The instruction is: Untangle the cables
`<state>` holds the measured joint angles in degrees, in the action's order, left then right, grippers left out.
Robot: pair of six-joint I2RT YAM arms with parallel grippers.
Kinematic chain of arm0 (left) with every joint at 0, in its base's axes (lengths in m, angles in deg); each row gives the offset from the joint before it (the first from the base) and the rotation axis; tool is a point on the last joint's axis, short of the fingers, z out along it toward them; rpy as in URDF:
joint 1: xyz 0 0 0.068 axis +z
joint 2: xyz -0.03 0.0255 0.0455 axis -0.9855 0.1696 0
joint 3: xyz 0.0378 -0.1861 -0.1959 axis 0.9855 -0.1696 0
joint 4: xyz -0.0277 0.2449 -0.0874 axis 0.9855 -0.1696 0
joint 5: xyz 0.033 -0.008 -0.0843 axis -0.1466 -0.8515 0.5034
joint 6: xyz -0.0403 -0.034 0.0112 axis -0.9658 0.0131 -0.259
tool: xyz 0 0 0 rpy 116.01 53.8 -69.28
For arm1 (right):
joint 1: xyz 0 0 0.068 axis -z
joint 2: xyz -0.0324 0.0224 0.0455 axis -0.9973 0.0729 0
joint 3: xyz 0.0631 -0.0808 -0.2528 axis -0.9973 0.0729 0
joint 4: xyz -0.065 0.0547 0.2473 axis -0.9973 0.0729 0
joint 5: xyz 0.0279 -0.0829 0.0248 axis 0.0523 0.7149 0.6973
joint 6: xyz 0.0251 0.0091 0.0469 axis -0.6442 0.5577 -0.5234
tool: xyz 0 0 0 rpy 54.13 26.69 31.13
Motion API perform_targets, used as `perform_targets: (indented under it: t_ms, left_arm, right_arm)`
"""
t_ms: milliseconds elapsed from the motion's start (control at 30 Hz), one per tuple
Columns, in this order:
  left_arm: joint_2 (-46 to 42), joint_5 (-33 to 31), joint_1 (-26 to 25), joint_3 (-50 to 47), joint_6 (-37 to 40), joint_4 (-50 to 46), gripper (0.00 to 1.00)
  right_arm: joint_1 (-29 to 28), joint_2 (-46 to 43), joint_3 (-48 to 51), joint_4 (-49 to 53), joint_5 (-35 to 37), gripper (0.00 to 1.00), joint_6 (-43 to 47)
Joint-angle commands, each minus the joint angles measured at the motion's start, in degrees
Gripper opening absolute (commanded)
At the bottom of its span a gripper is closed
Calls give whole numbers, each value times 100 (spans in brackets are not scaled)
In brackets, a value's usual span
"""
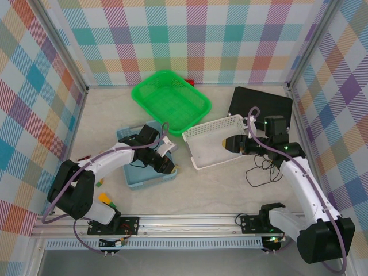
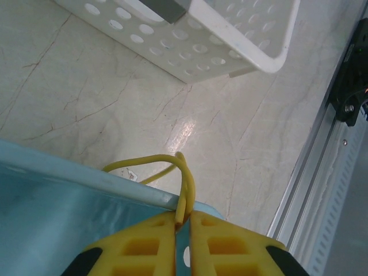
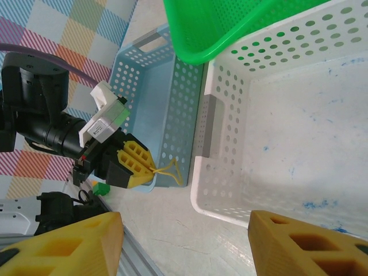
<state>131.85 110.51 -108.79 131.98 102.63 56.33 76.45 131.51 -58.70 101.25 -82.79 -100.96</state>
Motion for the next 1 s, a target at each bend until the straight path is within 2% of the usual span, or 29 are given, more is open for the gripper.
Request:
perform_targets:
  t_ms: [0, 267, 667, 967]
  left_arm:
    - [23, 21, 17, 9, 68, -114, 12]
    - [-256, 1, 17, -42, 100, -32, 0]
    - [-738, -104, 59, 232, 936, -803, 0]
    - [-1016, 160, 71, 488, 1024, -804, 0]
  right_arm:
    - [-31, -102, 77, -129, -17, 59, 61]
    - [-31, -102, 80, -160, -28, 59, 20]
    - [-31, -232, 73, -171, -92, 57, 144]
    - [-35, -676, 384, -497, -421, 55, 549]
